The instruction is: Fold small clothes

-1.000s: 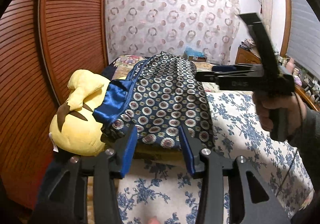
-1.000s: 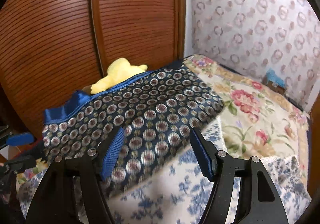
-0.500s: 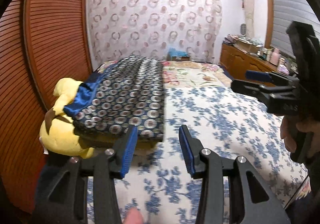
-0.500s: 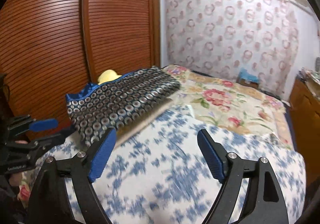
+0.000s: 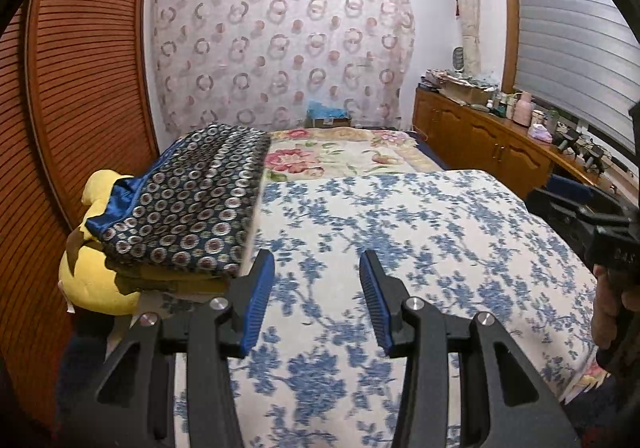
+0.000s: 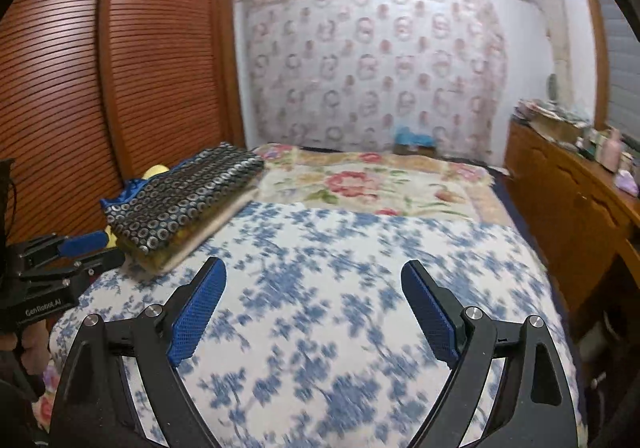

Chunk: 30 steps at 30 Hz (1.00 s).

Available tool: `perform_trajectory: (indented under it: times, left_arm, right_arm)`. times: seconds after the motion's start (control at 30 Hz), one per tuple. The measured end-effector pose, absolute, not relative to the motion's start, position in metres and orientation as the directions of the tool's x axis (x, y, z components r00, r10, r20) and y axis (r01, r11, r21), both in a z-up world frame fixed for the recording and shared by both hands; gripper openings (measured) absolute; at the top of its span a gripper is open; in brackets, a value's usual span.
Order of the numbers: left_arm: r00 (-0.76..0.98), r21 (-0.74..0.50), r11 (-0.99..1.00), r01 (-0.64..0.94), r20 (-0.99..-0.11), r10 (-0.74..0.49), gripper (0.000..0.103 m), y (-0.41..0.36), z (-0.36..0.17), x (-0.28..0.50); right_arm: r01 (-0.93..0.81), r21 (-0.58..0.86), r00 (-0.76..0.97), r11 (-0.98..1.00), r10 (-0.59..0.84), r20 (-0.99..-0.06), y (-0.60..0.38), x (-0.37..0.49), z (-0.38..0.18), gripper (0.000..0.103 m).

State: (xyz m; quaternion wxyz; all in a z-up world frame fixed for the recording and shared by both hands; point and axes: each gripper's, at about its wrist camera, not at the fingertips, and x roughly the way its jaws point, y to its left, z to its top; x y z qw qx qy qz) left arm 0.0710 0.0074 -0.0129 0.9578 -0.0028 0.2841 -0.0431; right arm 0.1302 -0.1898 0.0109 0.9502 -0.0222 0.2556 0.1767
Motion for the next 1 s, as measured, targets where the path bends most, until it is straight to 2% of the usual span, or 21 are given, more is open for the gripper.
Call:
perform_trajectory:
  times: [0.2,0.6,1.0]
  left_arm:
    - [0.850,-0.035,0.993,0.112,-0.515,-0.114,0.044,-0.013,0.006,0.063]
    - [0.889,-0.043,0.993,0.108,-0.443,-0.116,0.044,-0.018,0.052,0.049]
    - [0.907,-0.032,0.996,0.079,-0.412,-0.085,0.044,-0.012,0.061,0.039]
  right_arm:
    - [-0.271,0.066,0.839,0.960,0.270,-0.472,-0.213,0.107,0.020,0.091]
    - [-0.204,0.053,0.907,0.978,0.209,-0.365,-0.233,0.074,0.063,0.091]
    - [-0.214,0.044,0.908,0.976,0.215,-0.360,-0.227,0.071,0.064,0.091]
